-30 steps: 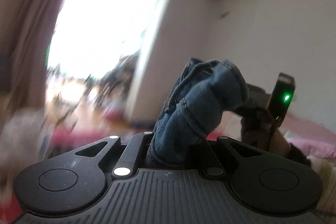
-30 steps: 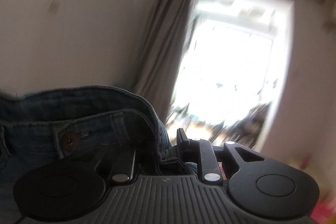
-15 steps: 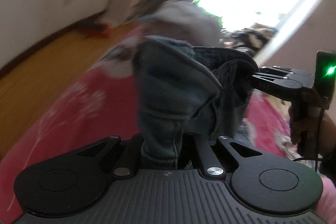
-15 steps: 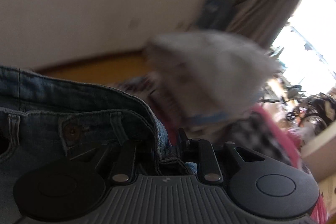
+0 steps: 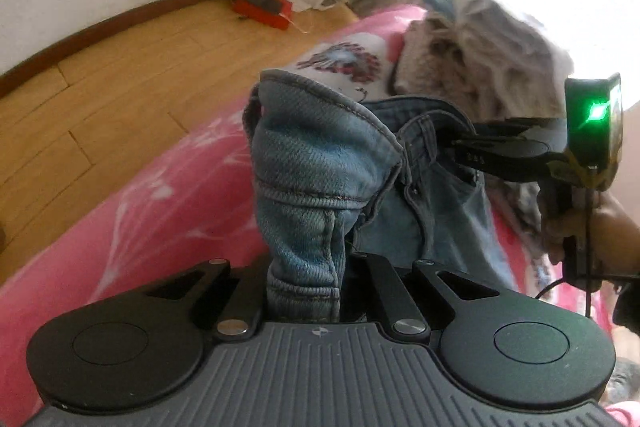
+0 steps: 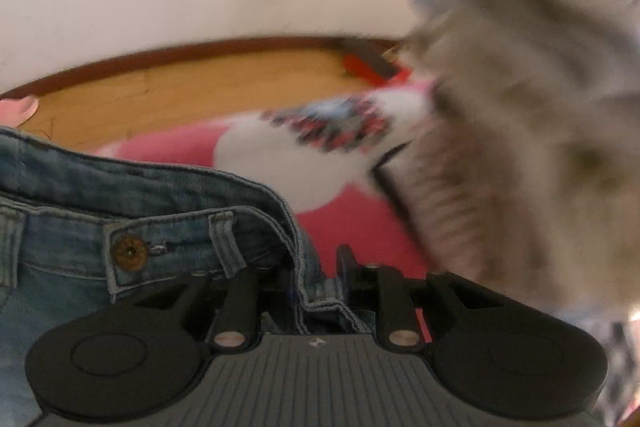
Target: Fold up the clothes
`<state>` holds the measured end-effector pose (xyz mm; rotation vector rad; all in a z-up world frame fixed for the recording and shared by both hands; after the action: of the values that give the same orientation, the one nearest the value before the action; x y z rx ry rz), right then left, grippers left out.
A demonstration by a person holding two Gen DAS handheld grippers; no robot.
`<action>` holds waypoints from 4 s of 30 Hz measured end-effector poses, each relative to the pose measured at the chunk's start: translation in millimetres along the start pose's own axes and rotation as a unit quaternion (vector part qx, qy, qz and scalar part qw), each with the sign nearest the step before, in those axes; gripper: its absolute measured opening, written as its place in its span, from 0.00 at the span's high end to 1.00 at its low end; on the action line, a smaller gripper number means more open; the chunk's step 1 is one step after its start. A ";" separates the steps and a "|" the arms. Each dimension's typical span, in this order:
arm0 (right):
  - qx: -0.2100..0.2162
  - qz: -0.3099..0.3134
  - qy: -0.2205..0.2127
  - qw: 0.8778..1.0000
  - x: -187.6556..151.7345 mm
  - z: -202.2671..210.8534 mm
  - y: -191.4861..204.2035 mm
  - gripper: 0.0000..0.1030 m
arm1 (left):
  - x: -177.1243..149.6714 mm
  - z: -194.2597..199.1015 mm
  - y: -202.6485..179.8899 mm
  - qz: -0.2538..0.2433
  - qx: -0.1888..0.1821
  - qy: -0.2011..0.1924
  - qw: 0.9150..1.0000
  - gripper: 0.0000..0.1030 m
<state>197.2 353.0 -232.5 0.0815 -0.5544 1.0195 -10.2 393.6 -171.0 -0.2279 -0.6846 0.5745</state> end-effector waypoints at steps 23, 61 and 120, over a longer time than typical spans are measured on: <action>0.086 -0.445 0.082 0.887 -318.6 155.1 -242.7 0.12 | -20.3 14.5 0.7 0.013 0.073 0.082 0.994 0.69; 0.131 -0.107 -0.052 0.984 -14.0 67.6 -27.9 0.51 | 19.5 -13.5 -14.1 -0.060 0.011 0.026 0.998 0.67; 0.083 -0.173 -0.066 0.979 -4.6 53.6 -23.2 0.54 | 17.7 -21.4 17.8 -0.028 0.093 0.005 0.995 0.82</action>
<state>193.0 320.0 -184.3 0.3828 -0.5518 0.7213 7.3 418.1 -184.6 -0.0373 -0.6221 0.5787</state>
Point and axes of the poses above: each gripper's, at about its wrist camera, not at the fingertips, and z roughly against the way its jaws point, y to its left, x to its top, the point moved 1 cm from there along -z, roughly the way its jaws point, and after that the axes turned 13 degrees about -z, right-handed, at the moved point
